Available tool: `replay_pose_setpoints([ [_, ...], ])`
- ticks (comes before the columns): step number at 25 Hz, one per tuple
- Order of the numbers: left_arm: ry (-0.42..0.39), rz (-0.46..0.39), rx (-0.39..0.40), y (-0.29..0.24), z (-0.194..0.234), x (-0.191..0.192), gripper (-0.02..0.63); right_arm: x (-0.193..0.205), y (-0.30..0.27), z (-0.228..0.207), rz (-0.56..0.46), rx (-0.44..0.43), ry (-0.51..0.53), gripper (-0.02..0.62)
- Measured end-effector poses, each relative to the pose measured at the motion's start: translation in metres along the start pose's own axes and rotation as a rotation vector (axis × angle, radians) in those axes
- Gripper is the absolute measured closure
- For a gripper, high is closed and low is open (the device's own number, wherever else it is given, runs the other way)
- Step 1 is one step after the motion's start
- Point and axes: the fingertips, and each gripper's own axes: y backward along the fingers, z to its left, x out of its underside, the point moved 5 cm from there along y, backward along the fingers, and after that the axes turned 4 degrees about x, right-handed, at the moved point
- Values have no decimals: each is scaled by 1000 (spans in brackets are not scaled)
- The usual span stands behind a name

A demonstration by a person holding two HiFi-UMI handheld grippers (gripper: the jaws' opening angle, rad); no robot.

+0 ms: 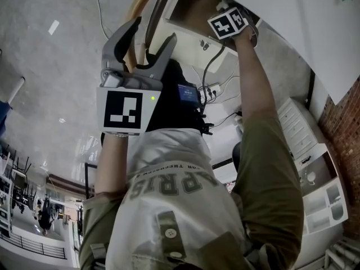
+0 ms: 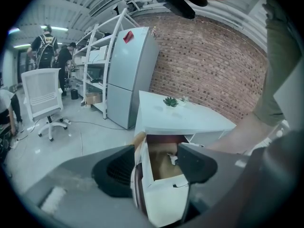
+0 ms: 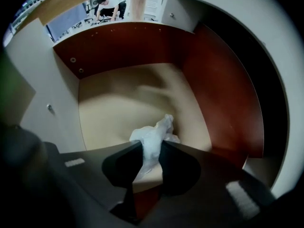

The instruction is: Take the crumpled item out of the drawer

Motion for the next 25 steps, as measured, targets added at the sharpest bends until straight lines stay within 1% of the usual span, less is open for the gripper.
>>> replay_pose_setpoints([
  [3,-9,-9,5,0,0,-2,311,5,4,0,-6,-21,-23,505],
  [6,-19,-16,15,0,-4,-4,311,8,13,-1,-48,-51,-59,505],
  [8,-24,-23,21,4,-7,-7,311,9,23,-3,-69,-52,-65,505],
  [13,-43,-41,47,21,-10,-13,311,8,53,-6,-110,-11,-84,505],
  [18,-139,-63,111,40,-14,-22,311,16,92,-2,-141,27,-153,505],
  [25,-186,-97,172,70,-8,-34,311,23,155,9,-234,146,-270,505],
])
